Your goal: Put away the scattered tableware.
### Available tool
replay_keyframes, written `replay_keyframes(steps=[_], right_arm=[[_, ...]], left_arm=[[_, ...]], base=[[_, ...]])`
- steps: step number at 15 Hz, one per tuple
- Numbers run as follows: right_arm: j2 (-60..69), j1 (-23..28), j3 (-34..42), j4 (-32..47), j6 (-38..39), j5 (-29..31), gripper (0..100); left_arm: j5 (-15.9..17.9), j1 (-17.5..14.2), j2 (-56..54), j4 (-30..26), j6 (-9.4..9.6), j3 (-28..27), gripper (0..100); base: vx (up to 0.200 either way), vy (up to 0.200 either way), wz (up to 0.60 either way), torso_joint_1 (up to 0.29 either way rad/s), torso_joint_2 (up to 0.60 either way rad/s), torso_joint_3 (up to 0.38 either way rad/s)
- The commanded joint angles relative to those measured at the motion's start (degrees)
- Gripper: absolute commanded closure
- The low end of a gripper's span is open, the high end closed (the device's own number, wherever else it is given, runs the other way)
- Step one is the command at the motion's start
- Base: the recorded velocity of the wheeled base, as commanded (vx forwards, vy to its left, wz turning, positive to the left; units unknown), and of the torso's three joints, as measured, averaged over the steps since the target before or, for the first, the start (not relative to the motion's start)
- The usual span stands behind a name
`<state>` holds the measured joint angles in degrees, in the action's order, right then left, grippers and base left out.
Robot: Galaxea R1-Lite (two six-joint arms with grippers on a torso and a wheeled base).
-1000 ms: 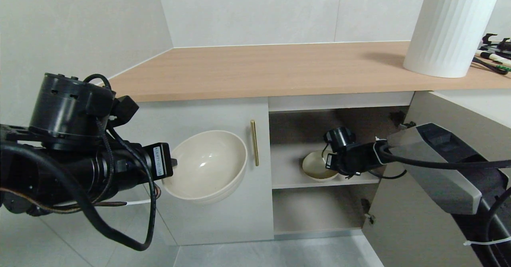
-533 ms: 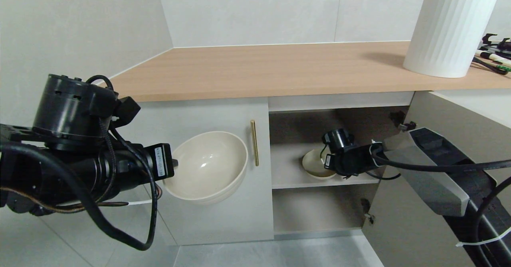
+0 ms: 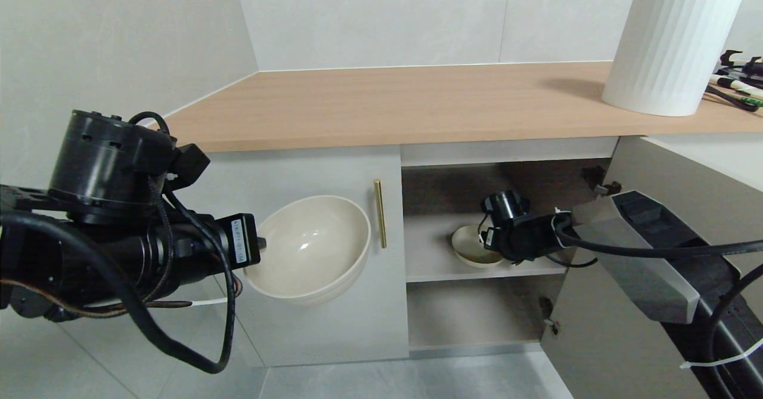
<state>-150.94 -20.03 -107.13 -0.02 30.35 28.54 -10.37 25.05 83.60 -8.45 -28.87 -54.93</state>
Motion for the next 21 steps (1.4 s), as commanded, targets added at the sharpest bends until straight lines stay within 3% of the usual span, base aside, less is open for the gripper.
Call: replay_keyframes(steps=[1,2,5,7,8,9,12,15,21], right_arm=[[3.73,-0.19,1.75,0.64,1.99,0.03,0],[7.59,-0.71,4.74,2.49,3.04,-0.24,0],[19.20,-4.67,15.46,4.77,3.13,-4.98,0],[23.68,-6.25,19.24,4.86,2.69,-7.18,0],[31.94,-9.33,26.01,4.95,0.32,-10.61,0],[35.72,-11.08,28.82,4.95,-1.79,-11.58,0],[43.89,-15.13,33.83,6.62,-4.87,-13.86,0],[48.55,-19.08,34.27,12.86,-6.80,-15.97,0],[45.21,-22.07,34.88,12.94,-6.54,-18.61,0]], left_arm=[[0.09,0.00,0.24,0.01,0.21,0.00,100],[0.09,0.44,1.39,0.01,0.48,0.00,100],[0.09,3.51,6.13,0.01,3.55,0.17,100],[0.09,4.66,7.98,0.10,3.99,0.17,100],[0.00,5.45,11.85,2.12,7.69,0.17,100],[-0.08,5.45,13.96,3.79,9.36,0.17,100],[-0.17,6.68,18.88,8.45,9.71,0.88,100],[-0.26,7.91,23.71,13.46,11.55,-1.32,100],[-2.37,11.34,25.56,16.80,11.29,-2.37,100]], base=[[0.000,0.000,0.00,0.000,0.00,0.000],[0.000,0.000,0.00,0.000,0.00,0.000],[0.000,0.000,0.00,0.000,0.00,0.000],[0.000,0.000,0.00,0.000,0.00,0.000],[0.000,0.000,0.00,0.000,0.00,0.000],[0.000,0.000,0.00,0.000,0.00,0.000],[0.000,0.000,0.00,0.000,0.00,0.000],[0.000,0.000,0.00,0.000,0.00,0.000],[0.000,0.000,0.00,0.000,0.00,0.000]])
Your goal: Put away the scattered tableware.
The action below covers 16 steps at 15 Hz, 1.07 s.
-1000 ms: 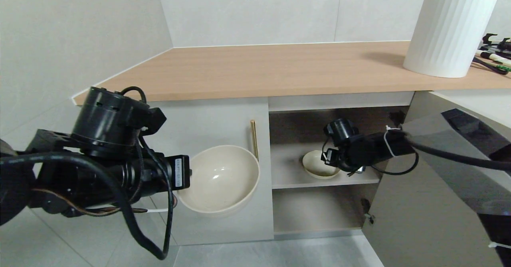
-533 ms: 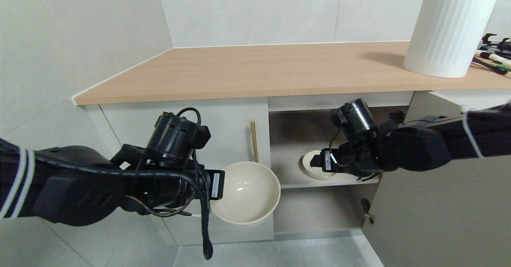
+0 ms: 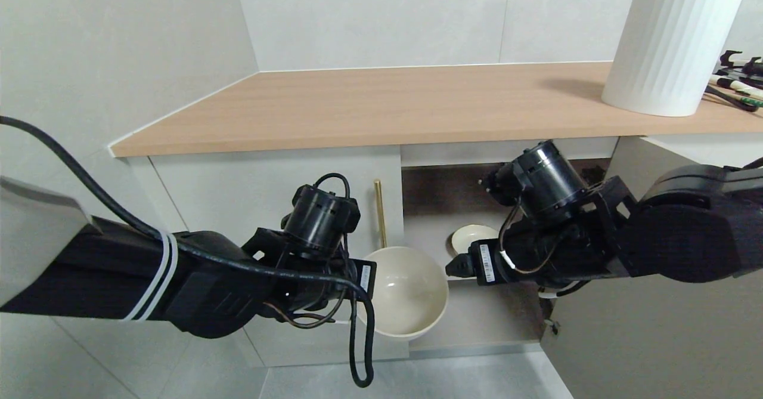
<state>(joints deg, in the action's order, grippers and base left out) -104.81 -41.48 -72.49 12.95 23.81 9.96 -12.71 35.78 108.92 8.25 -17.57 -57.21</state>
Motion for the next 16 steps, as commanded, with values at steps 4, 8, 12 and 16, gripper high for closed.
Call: replay_keyframes(steps=[4,8,12,16], right_arm=[[-3.99,-1.32,-0.29,-0.38,0.54,-0.03,0],[-6.02,-1.32,-1.87,-0.55,2.21,-0.03,0],[-7.25,-1.32,-3.10,-0.91,3.79,-0.12,100],[-7.33,-1.32,-3.36,-0.91,3.97,-0.29,100]], left_arm=[[-1.17,1.93,-0.91,0.18,-0.19,-0.01,100],[-1.26,2.19,-1.70,0.18,-0.28,-0.01,100],[-1.26,2.28,-1.61,0.18,-0.28,0.08,100],[-1.26,2.28,-1.70,0.18,-0.28,0.08,100]], base=[[0.000,0.000,0.00,0.000,0.00,0.000],[0.000,0.000,0.00,0.000,0.00,0.000],[0.000,0.000,0.00,0.000,0.00,0.000],[0.000,0.000,0.00,0.000,0.00,0.000]])
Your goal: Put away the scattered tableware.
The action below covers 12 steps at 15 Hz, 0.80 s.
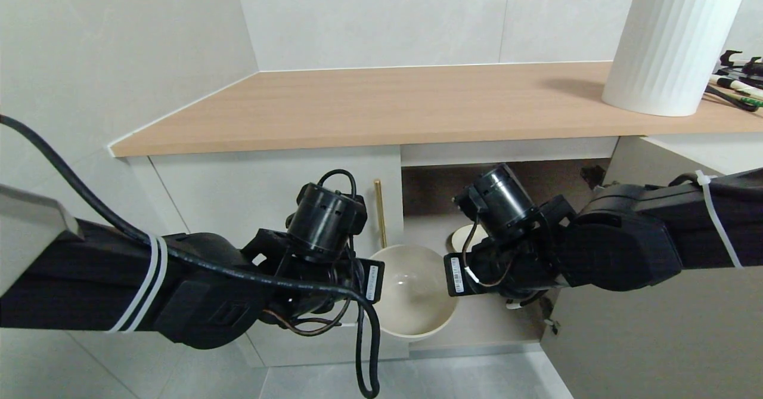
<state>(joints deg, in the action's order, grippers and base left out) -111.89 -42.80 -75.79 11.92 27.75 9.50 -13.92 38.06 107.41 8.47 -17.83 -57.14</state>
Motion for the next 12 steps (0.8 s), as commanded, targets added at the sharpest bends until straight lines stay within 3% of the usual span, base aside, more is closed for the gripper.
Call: replay_keyframes(steps=[1,8,9,12], right_arm=[[-0.35,0.00,-0.15,0.12,0.03,-0.36,100],[-0.35,0.00,-0.32,0.12,0.38,-0.97,100],[-0.26,0.00,-0.32,0.12,0.38,-0.97,0],[-0.26,-0.09,-0.32,0.12,0.47,-0.97,0]], left_arm=[[-0.05,0.00,-0.18,-0.03,-0.01,0.01,100],[-0.05,0.00,-0.18,-0.03,-0.62,0.01,100],[-0.05,0.00,-0.18,-0.03,-0.71,0.01,100],[-0.05,0.00,-0.45,-0.03,-0.71,0.01,100]], base=[[0.000,0.000,0.00,0.000,0.00,0.000],[0.000,0.000,0.00,0.000,0.00,0.000],[0.000,0.000,0.00,0.000,0.00,0.000],[0.000,0.000,0.00,0.000,0.00,0.000]])
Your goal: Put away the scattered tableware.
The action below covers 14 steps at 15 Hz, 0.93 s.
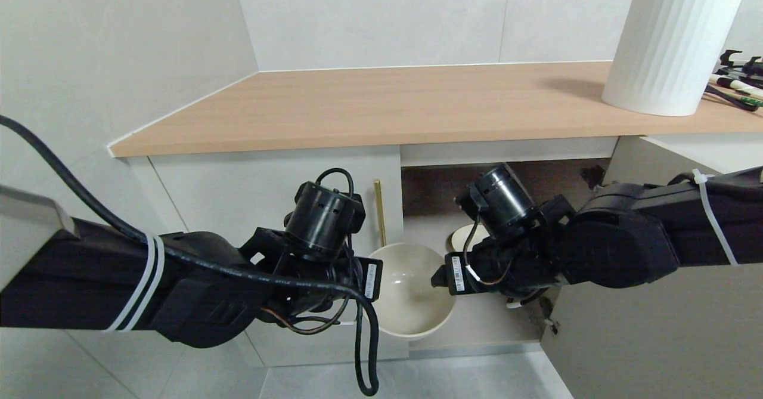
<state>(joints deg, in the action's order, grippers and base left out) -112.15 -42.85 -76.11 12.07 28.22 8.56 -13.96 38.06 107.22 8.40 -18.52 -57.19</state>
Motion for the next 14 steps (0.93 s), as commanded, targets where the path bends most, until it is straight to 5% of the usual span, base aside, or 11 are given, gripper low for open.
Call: replay_keyframes(steps=[1,8,9,14], right_arm=[[-0.08,-0.04,-0.01,-0.03,0.08,-0.03,0],[-2.54,0.05,-0.97,-0.47,0.87,0.06,0],[-2.46,0.05,-0.97,-0.47,0.96,0.14,100],[-1.58,-0.04,-0.97,-0.47,0.96,0.14,100]], left_arm=[[-0.02,0.00,-0.34,0.04,-0.03,-0.03,100],[-0.02,0.09,-0.34,0.04,-0.03,0.06,100],[-0.02,0.09,-0.25,0.04,-0.03,0.06,100],[-0.02,0.09,0.19,0.04,-0.03,0.06,100]], base=[[0.000,0.000,0.00,0.000,0.00,0.000],[0.000,0.000,0.00,0.000,0.00,0.000],[0.000,0.000,0.00,0.000,0.00,0.000],[0.000,0.000,0.00,0.000,0.00,0.000]])
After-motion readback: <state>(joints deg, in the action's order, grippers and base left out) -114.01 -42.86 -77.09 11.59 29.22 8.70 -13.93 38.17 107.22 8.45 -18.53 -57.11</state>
